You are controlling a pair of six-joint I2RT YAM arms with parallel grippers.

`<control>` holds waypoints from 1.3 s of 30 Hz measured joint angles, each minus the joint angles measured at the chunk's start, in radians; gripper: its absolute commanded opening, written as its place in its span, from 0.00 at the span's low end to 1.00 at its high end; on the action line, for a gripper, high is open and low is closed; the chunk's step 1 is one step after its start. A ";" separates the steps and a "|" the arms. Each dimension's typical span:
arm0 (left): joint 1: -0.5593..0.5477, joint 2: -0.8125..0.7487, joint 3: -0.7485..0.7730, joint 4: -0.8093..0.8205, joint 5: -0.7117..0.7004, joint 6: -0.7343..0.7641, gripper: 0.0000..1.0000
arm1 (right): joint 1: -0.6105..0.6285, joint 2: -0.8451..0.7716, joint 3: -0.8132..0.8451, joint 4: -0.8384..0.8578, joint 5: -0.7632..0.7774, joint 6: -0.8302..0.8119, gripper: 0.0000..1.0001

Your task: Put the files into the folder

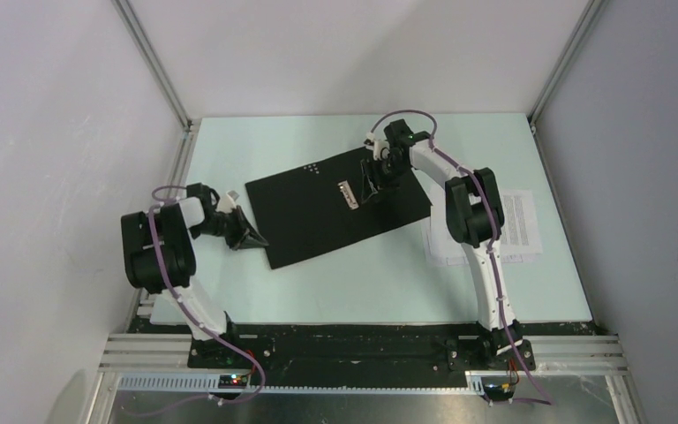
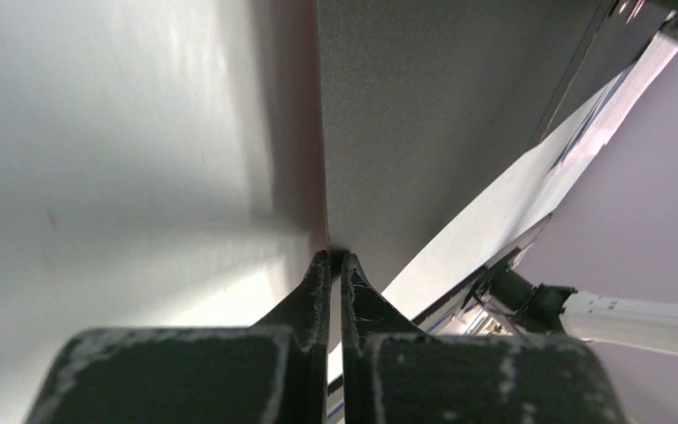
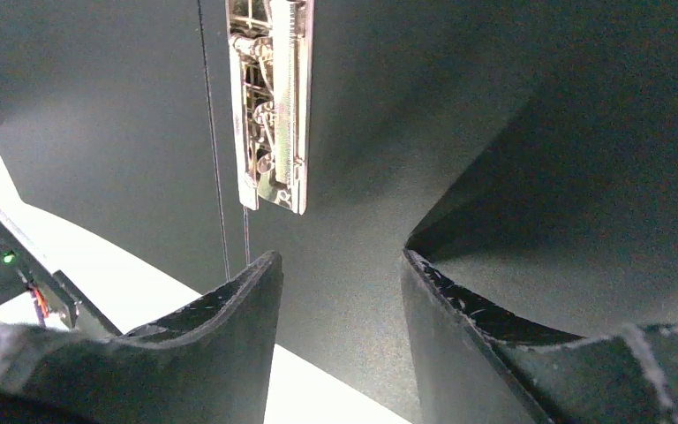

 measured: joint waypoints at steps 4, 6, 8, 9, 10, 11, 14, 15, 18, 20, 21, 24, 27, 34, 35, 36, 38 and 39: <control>0.000 -0.099 -0.096 -0.043 -0.020 0.020 0.00 | 0.000 -0.012 -0.032 0.002 -0.031 0.004 0.53; 0.000 -0.115 -0.102 -0.063 -0.034 0.031 0.00 | 0.000 -0.017 -0.043 0.002 -0.040 0.004 0.53; 0.001 -0.123 -0.101 -0.068 -0.048 0.043 0.00 | 0.002 -0.019 -0.045 -0.001 -0.041 0.003 0.53; 0.001 -0.124 -0.098 -0.078 -0.057 0.050 0.00 | 0.003 -0.019 -0.045 -0.003 -0.040 0.003 0.53; 0.001 -0.124 -0.093 -0.090 -0.072 0.057 0.00 | 0.004 -0.020 -0.045 -0.005 -0.040 0.003 0.53; 0.002 -0.124 -0.085 -0.109 -0.089 0.070 0.00 | 0.005 -0.021 -0.045 -0.009 -0.037 0.000 0.53; 0.005 -0.124 -0.042 -0.180 -0.144 0.111 0.00 | 0.006 -0.031 -0.049 -0.018 -0.021 -0.018 0.53; 0.007 -0.124 -0.026 -0.204 -0.161 0.128 0.00 | 0.006 -0.039 -0.055 -0.020 -0.016 -0.024 0.53; 0.010 -0.122 0.026 -0.267 -0.211 0.190 0.00 | 0.006 -0.075 -0.079 -0.029 -0.002 -0.048 0.53; 0.011 -0.116 0.047 -0.304 -0.244 0.232 0.00 | 0.006 -0.107 -0.092 -0.032 0.005 -0.061 0.53; 0.011 -0.111 0.051 -0.316 -0.257 0.246 0.00 | 0.006 -0.124 -0.095 -0.034 0.007 -0.069 0.53; 0.012 -0.091 0.054 -0.348 -0.283 0.279 0.09 | 0.006 -0.161 -0.095 -0.033 0.010 -0.085 0.54; 0.012 -0.070 0.054 -0.371 -0.314 0.299 0.34 | 0.008 -0.174 -0.095 -0.032 0.009 -0.099 0.54; 0.008 -0.088 0.188 -0.441 -0.455 0.272 0.62 | 0.014 -0.174 -0.095 -0.044 0.013 -0.109 0.54; 0.000 -0.099 0.236 -0.448 -0.475 0.261 0.62 | 0.014 -0.174 -0.095 -0.044 0.013 -0.110 0.54; -0.008 -0.108 0.293 -0.450 -0.492 0.251 0.62 | 0.014 -0.174 -0.094 -0.044 0.013 -0.110 0.54; -0.042 -0.113 0.407 -0.446 -0.515 0.224 0.62 | 0.014 -0.174 -0.090 -0.044 0.013 -0.109 0.53; -0.068 -0.107 0.471 -0.451 -0.524 0.203 0.62 | 0.014 -0.174 -0.085 -0.045 0.013 -0.109 0.53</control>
